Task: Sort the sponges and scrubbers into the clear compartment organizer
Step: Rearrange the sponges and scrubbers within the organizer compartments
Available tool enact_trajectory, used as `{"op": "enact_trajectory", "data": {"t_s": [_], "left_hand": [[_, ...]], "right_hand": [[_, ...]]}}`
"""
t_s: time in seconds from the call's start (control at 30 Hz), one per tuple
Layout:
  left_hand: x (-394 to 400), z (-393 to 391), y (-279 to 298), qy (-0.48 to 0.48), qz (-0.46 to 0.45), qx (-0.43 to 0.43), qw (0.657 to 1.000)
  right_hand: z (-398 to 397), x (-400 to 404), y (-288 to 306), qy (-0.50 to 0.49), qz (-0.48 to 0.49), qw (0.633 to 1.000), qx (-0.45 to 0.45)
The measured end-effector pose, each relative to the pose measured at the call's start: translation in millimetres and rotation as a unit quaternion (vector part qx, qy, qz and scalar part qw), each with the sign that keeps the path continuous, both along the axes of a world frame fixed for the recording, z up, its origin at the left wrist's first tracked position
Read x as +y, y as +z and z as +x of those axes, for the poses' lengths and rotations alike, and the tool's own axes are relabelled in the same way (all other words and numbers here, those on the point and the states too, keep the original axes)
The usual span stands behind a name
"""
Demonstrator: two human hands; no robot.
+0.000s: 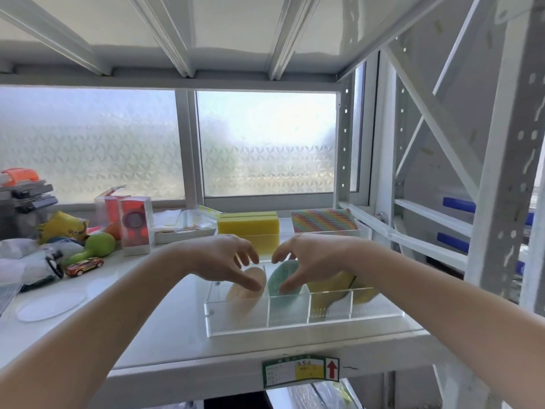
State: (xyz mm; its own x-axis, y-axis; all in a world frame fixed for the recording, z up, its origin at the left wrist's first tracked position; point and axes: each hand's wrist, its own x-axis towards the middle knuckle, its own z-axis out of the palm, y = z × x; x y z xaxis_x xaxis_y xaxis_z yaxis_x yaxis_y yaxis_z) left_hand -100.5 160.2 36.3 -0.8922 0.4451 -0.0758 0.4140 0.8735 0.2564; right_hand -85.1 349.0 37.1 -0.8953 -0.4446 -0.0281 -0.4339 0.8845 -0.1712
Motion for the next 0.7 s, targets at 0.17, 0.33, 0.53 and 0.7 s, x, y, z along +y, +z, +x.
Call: {"op": "enact_trajectory", "data": {"t_s": [0.17,0.33,0.53,0.7], "left_hand": [[-1,2,-3,-0.007,-0.019,-0.018,1.000],[1,4,-3,-0.010,-0.023,-0.032,0.999],[7,3,0,-0.004,-0.072,-0.032,0.997],[11,0,-1,0.007,-0.110,-0.050,0.993]], "right_hand": [[2,-1,0,-0.002,0.003,1.000,0.003],[1,2,2,0.000,0.003,1.000,-0.009],[2,4,5,0.000,-0.001,1.000,-0.026],[2,4,5,-0.004,-0.002,1.000,-0.030]]}}
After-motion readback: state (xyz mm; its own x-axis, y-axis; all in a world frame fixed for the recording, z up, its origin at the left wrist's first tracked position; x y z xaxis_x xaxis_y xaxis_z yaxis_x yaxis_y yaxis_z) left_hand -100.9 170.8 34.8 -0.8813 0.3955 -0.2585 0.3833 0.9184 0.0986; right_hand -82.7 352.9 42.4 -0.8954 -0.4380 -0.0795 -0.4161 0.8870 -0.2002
